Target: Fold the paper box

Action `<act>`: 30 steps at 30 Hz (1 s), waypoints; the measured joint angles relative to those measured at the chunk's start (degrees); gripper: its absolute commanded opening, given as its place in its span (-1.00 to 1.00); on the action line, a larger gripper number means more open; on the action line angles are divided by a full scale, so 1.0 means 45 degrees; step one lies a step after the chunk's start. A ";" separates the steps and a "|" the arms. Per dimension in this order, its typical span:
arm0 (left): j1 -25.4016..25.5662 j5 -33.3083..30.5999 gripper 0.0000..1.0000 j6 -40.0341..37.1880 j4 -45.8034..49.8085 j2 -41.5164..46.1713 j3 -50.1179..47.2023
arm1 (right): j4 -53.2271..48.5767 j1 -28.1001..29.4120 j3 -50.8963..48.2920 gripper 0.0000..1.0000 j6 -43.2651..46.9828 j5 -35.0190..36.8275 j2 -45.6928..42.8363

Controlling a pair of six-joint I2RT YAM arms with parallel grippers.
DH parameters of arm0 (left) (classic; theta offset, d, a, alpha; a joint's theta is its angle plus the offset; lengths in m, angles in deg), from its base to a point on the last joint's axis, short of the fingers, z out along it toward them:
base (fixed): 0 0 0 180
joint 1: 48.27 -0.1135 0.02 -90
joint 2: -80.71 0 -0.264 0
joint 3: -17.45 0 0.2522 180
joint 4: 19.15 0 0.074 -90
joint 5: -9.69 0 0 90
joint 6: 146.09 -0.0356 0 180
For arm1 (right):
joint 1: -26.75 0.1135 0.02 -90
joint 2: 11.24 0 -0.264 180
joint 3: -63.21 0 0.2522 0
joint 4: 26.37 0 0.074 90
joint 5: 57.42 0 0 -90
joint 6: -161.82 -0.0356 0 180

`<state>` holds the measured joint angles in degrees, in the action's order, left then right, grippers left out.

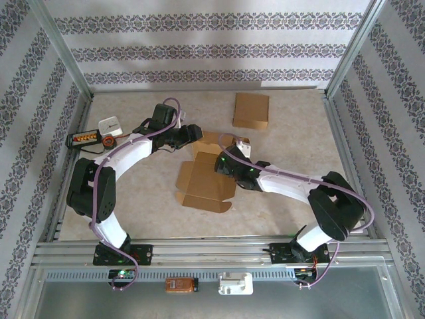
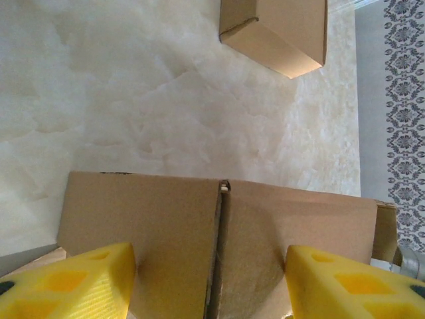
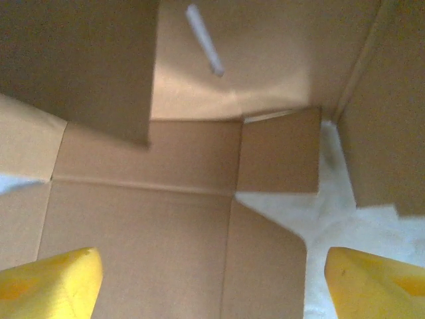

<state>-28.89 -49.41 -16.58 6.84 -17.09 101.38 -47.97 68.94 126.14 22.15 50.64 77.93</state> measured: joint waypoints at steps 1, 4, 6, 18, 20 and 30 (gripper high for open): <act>0.0000 0.0000 0.22 0.0000 0.0000 0.0000 0.0000 | 0.0146 -0.0136 0.0005 0.82 0.0039 0.0083 0.0121; 0.0000 0.0000 0.22 -0.0005 0.0000 -0.0005 0.0000 | 0.0481 -0.0520 0.0015 0.84 0.0117 0.0141 0.0500; 0.0000 0.0005 0.22 -0.0005 0.0000 -0.0005 0.0000 | 0.0767 -0.0763 0.0015 0.85 0.0136 0.0126 0.0714; 0.0000 0.0136 0.22 -0.0058 -0.0010 -0.0078 0.0005 | 0.2545 -0.1520 0.0015 0.83 0.0087 -0.0801 0.1982; 0.0000 0.0136 0.22 -0.0092 -0.0010 -0.0078 0.0005 | 0.2744 -0.1525 0.0015 0.82 0.0102 -0.0923 0.2137; 0.0000 0.0136 0.23 -0.0102 -0.0010 -0.0078 0.0005 | 0.4770 -0.1773 -0.0437 0.72 0.0767 -0.1642 0.2176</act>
<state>-28.89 -48.80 -17.04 6.80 -17.44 101.40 -26.51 60.96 124.17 25.61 43.26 87.72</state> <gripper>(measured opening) 0.612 0.873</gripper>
